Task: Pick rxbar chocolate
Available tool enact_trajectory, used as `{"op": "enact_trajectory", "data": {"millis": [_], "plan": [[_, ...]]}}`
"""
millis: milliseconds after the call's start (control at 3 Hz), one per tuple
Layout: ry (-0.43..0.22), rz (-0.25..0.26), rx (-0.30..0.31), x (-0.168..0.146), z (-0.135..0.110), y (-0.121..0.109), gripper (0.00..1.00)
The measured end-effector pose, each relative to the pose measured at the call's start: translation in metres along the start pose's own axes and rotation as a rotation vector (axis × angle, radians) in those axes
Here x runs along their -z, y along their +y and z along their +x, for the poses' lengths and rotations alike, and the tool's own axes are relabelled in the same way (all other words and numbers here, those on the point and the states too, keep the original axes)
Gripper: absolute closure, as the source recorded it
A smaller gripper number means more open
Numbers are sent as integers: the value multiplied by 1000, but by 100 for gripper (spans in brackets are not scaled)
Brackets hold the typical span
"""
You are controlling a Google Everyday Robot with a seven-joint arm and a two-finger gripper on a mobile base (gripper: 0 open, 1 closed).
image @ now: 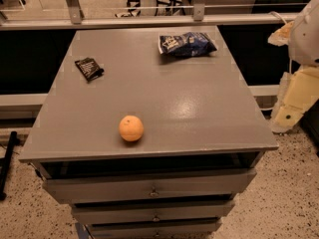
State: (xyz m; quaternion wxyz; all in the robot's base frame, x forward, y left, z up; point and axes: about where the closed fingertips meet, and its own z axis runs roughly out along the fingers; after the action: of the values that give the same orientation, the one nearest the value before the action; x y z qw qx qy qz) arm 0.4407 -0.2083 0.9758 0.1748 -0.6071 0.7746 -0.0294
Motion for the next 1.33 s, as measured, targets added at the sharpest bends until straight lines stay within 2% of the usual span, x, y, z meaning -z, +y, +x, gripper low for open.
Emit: {"op": "enact_trajectory", "data": {"millis": [333,667,1000,1333], "plan": [[-111,-51,18,-42,-47,-4,0],[-243,-83,48,-87,-118,-19,0],[-346,-96,41,-118,-172,-29,0],[-389,-40,20,-116,-184,-44,0]]}}
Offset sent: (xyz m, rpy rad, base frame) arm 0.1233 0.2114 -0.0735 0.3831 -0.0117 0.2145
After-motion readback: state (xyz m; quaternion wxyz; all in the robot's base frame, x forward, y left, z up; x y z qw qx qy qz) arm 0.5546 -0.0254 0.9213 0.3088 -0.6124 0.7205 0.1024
